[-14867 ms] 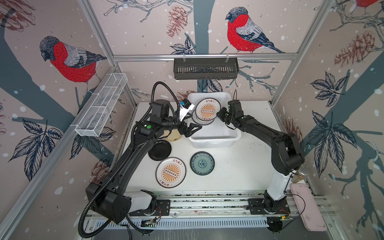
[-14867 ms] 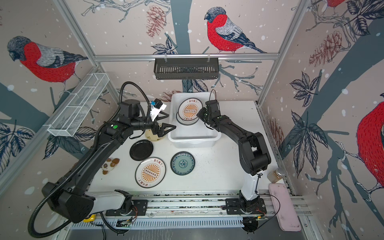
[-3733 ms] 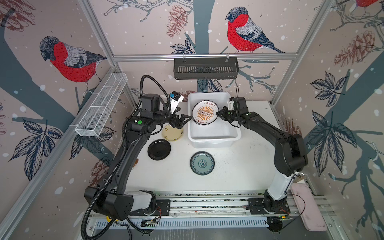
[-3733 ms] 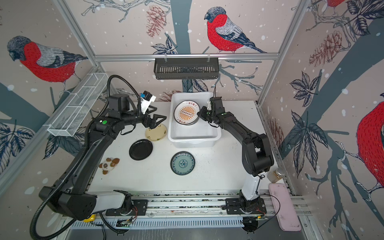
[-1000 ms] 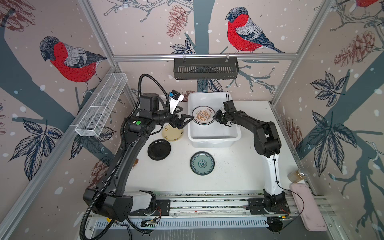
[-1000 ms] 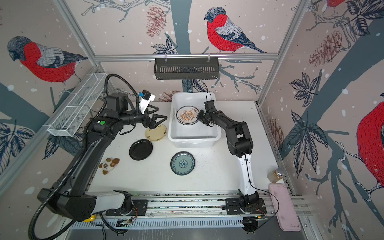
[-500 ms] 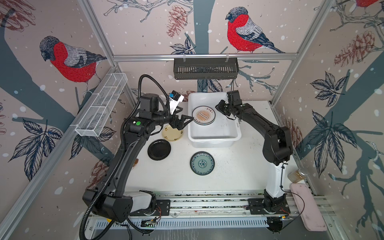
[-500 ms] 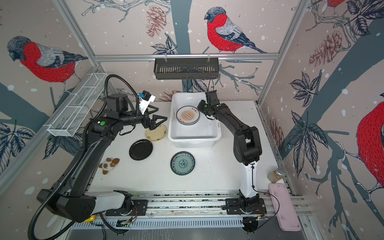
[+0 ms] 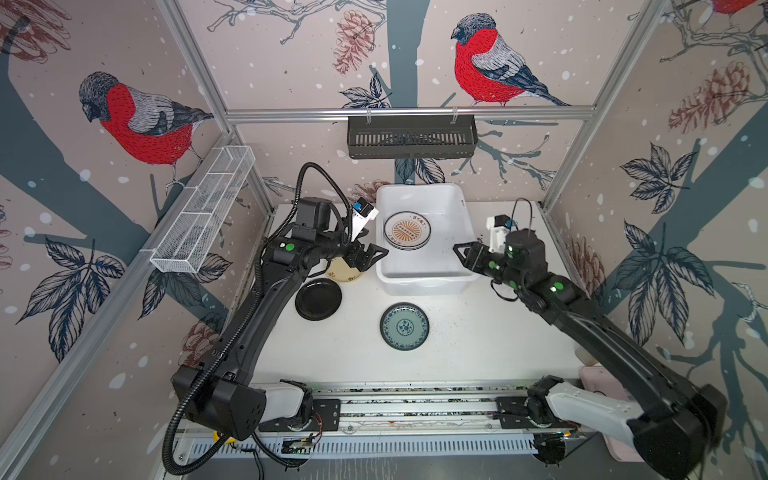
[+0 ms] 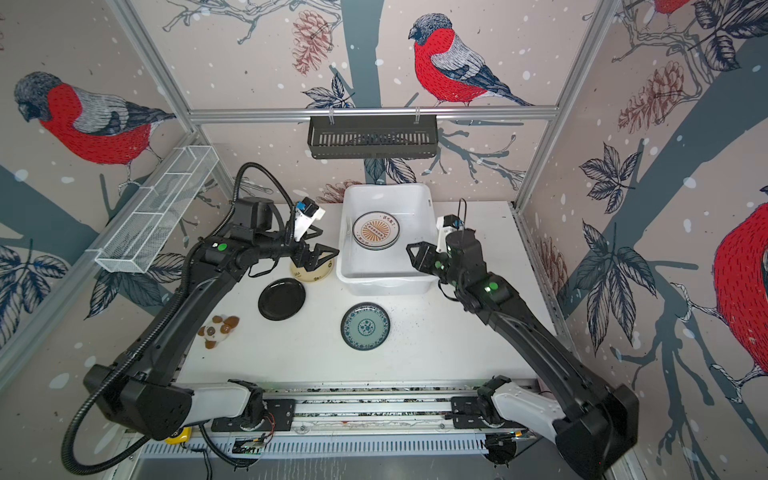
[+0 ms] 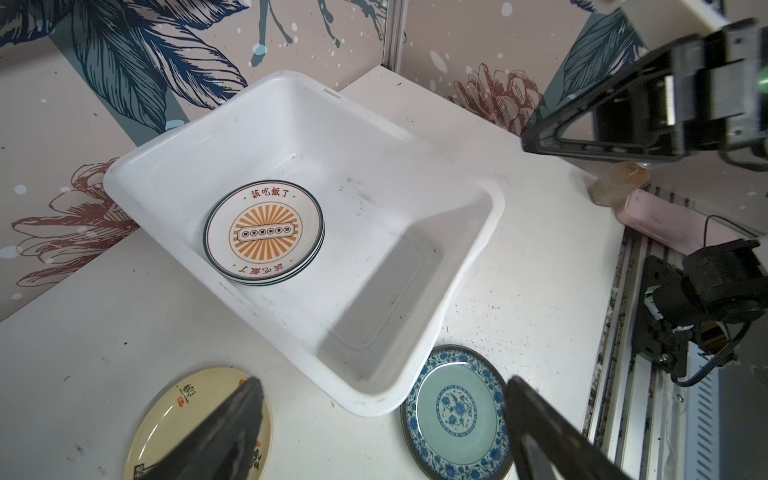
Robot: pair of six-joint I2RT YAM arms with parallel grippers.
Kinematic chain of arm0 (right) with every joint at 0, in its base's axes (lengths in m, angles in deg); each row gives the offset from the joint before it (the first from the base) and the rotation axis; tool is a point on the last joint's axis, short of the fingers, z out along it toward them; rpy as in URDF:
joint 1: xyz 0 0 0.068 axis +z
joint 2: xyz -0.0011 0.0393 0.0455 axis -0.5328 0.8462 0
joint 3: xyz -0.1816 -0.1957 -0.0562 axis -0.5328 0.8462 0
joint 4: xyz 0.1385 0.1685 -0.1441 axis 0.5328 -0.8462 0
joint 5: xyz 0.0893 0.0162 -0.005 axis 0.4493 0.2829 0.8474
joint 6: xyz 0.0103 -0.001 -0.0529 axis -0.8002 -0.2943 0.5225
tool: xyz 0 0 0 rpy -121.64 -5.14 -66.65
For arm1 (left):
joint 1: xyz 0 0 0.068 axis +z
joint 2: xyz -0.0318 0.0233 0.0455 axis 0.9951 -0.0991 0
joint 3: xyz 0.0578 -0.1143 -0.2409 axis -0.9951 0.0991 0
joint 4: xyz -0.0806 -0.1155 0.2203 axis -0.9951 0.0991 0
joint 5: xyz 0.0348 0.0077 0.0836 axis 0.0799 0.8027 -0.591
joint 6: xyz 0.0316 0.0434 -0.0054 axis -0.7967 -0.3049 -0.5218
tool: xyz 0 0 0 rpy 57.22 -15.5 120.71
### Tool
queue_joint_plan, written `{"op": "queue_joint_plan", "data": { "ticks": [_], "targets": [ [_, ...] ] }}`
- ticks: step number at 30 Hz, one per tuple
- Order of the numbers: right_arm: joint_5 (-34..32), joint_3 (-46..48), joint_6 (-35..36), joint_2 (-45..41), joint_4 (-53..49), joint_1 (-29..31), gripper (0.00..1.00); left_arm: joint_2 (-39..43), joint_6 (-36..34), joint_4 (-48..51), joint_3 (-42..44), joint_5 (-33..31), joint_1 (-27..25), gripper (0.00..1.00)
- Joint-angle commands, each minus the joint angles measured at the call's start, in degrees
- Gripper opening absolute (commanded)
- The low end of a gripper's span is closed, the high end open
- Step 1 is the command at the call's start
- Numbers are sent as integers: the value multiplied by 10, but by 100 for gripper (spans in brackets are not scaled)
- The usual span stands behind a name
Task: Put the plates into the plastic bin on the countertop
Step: 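Open and withdraw the right gripper while the left gripper nears the bin, then move the right gripper down to the blue-floral plate nearest the robot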
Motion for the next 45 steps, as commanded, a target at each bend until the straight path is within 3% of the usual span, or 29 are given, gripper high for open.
{"op": "queue_joint_plan", "data": {
  "ticks": [1, 9, 16, 19, 24, 29, 34, 39, 45],
  "targets": [
    [-18, 78, -29, -85, 7, 25, 48, -1, -33, 5, 5, -42, -23, 89],
    [-67, 215, -105, -248, -32, 97, 48, -18, -31, 4, 7, -70, -80, 85],
    [-100, 295, -164, -283, -8, 169, 48, -40, -31, 12, 0, -78, -115, 68],
    [-118, 322, -188, -275, 12, 199, 48, -45, -27, 13, -1, -82, -125, 69],
    [-171, 337, -210, -263, 16, 261, 49, -38, -28, 16, 2, -90, -135, 83],
    [-192, 348, -227, -226, 46, 302, 50, -22, -26, 16, 11, -89, -135, 87],
    [-209, 358, -250, -175, 89, 319, 50, -9, -17, 11, 20, -85, -136, 89],
    [-218, 362, -270, -107, 145, 333, 49, 5, -8, 7, 27, -91, -136, 97],
    [-212, 340, -276, -11, 184, 334, 47, 14, 3, 0, 37, -85, -135, 97]
  ]
}}
